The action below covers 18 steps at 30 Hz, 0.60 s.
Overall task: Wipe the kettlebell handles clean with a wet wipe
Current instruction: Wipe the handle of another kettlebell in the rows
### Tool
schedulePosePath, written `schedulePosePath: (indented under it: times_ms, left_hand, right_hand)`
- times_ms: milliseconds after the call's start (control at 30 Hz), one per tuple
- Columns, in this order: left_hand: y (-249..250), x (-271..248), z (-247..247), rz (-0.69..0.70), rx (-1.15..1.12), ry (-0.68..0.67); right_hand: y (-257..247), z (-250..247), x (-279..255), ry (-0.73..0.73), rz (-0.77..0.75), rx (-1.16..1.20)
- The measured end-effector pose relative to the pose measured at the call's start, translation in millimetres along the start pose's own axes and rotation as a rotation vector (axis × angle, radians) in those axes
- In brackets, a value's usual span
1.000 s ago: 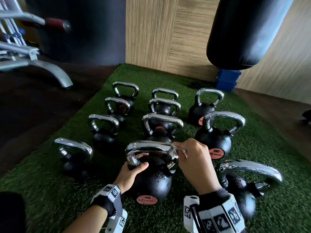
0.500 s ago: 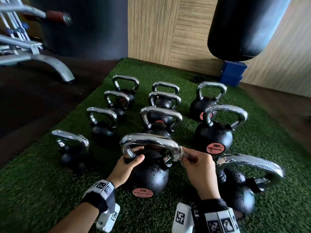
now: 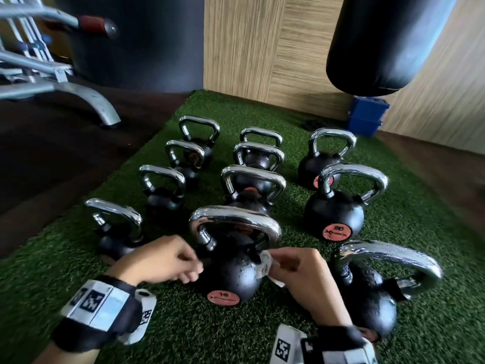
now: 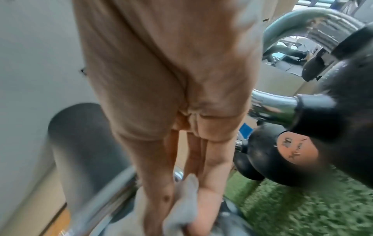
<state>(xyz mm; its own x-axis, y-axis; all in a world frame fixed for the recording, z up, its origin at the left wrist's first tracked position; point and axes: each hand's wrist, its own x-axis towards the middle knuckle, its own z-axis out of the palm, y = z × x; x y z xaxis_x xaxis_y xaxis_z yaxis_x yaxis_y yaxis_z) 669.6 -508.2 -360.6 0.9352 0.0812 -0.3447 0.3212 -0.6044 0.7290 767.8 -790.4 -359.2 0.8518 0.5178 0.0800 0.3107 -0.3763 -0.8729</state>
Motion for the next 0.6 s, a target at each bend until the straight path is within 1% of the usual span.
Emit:
schedulePosePath:
  times_ms: [33,67,167,233,333,467,533,600]
  left_hand:
    - [12,-5,-4,0.048,-0.147,-0.026]
    - [24,-10,-7,0.109,-0.268,-0.022]
    - [52,-21,-7,0.325,-0.56,0.077]
    - [61,-25,-1,0.418,-0.681,0.134]
    - [67,-25,8,0.481,-0.762,0.165]
    - [70,-28,10,0.499,-0.911,0.157]
    - [70,-28,7,0.513,-0.888,0.193]
    - [71,-28,5,0.525,-0.81,0.256]
  right_hand:
    - [-11,-2,-2,-0.03,-0.041,0.092]
    - [-20,-3,-3,-0.029,-0.082,0.147]
    - [-44,-5,-1,0.035,-0.219,0.143]
    - [-57,-3,1,0.022,-0.283,0.189]
    - [-69,3,4,0.018,-0.34,0.248]
    - [-79,9,9,0.131,-0.378,0.218]
    - [-83,13,11,0.204,-0.382,0.196]
    - [-84,15,14,0.254,-0.388,0.179]
